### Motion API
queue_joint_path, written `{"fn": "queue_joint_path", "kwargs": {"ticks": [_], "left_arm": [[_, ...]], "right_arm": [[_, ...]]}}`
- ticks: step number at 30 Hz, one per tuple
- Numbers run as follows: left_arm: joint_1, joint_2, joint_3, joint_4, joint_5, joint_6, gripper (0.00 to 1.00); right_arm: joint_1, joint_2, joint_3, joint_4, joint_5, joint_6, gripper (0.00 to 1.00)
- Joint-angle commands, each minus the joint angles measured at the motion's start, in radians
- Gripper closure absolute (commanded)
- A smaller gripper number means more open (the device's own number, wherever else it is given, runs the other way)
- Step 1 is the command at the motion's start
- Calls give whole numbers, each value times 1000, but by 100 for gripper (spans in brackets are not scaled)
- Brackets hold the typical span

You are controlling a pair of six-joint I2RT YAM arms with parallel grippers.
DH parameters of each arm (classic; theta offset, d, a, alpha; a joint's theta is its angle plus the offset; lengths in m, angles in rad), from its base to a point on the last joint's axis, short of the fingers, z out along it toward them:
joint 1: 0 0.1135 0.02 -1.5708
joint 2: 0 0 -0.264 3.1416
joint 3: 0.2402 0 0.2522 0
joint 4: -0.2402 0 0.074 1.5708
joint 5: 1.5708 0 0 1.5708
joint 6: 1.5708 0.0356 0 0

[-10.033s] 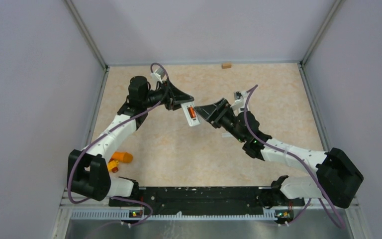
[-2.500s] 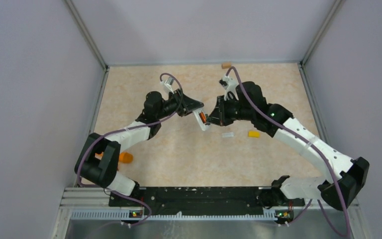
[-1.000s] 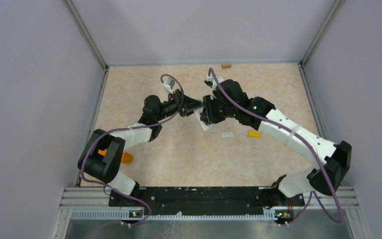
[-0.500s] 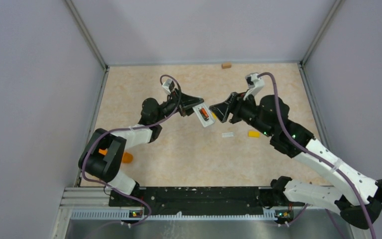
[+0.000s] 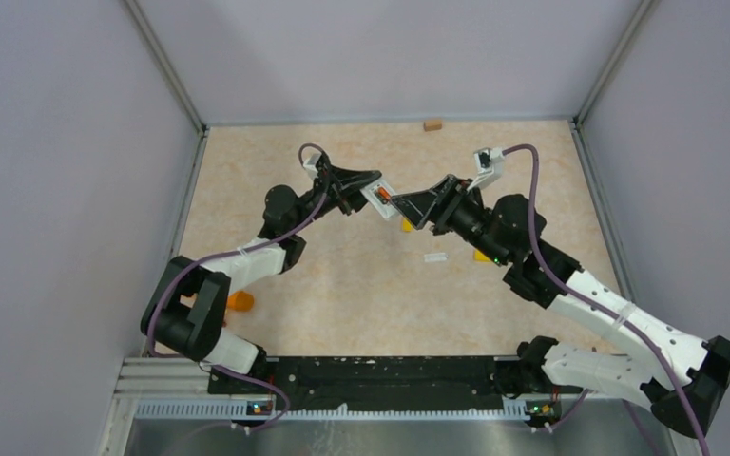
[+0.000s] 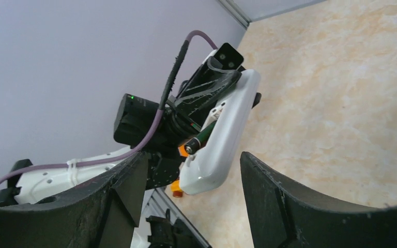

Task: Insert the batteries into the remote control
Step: Load the battery into the remote control.

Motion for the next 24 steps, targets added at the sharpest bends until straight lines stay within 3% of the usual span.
{"fn": "queue_joint_path", "kwargs": {"ticks": [1,10,16,24], "left_arm": [[0,-66,65,-18,-20,7,100],[-1,-68,89,-46,-7,59,100],[-5,-66,91,-33,9,67,100],[-5,-55,86,-17,15,60,100]], "right_arm": [[9,14,2,118,-36,65,33],[9,71,39,66,-30,119,36],[7,82,5,151,-19,141,40],[8,79,-12,183,-32,153,34]]}}
